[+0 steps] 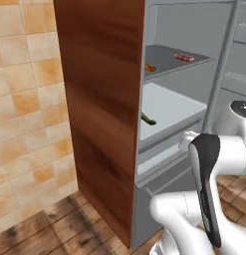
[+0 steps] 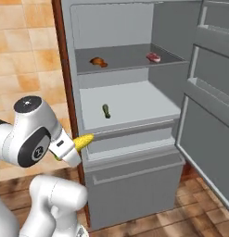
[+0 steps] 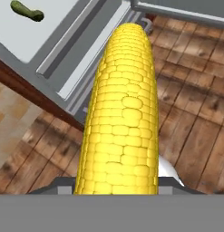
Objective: Gather the corn and squash from the fridge and place them on a tray on the dining counter. Then gather the chicken drumstick and steak from the fridge and place them on the other tray.
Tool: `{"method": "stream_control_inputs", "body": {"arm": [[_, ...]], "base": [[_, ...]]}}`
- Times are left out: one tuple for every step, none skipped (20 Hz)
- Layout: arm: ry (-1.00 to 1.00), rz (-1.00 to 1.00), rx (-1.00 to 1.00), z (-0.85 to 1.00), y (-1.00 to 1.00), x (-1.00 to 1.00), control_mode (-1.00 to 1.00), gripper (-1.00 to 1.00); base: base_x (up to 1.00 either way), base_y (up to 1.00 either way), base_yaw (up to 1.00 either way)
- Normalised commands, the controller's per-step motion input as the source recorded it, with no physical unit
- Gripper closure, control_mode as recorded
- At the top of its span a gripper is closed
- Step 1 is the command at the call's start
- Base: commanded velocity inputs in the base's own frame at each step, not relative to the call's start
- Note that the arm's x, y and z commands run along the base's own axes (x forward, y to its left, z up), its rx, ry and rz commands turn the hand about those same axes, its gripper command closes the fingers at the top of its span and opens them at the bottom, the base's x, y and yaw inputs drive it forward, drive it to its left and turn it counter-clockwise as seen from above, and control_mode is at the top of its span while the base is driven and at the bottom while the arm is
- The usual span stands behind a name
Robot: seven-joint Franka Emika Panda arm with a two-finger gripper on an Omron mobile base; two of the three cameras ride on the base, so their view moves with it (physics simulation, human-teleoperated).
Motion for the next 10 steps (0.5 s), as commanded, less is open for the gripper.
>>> {"method": "stream_control_inputs", "body": {"arm": [[0.00,0.00,0.00,0.00,0.00,0.00,1.00,1.00],[0.00,0.00,0.00,0.00,0.00,0.00,1.00,1.00],[0.00,0.00,0.00,0.00,0.00,0.00,1.00,1.00],[0.00,0.00,0.00,0.00,0.00,0.00,1.00,1.00],[0.00,0.00,0.00,0.00,0.00,0.00,1.00,1.00],[0.00,0.00,0.00,0.00,0.00,0.00,1.00,1.00],[0.00,0.00,0.00,0.00,0.00,0.00,1.00,1.00],[0.00,0.00,0.00,0.00,0.00,0.00,1.00,1.00],[0.00,0.00,0.00,0.00,0.00,0.00,1.00,1.00],[0.00,0.00,0.00,0.00,0.00,0.00,1.00,1.00]], "base": [[-0.90,0.36,-0.40],[-0.96,0.25,-0.42],[-0.93,0.28,-0.45],[-0.94,0.17,-0.46],[-0.92,0.13,-0.45],[-0.90,0.19,-0.46],[-0.93,0.14,-0.45],[-0.93,0.12,-0.44],[-0.96,0.17,-0.44],[-0.96,0.12,-0.44]]}}
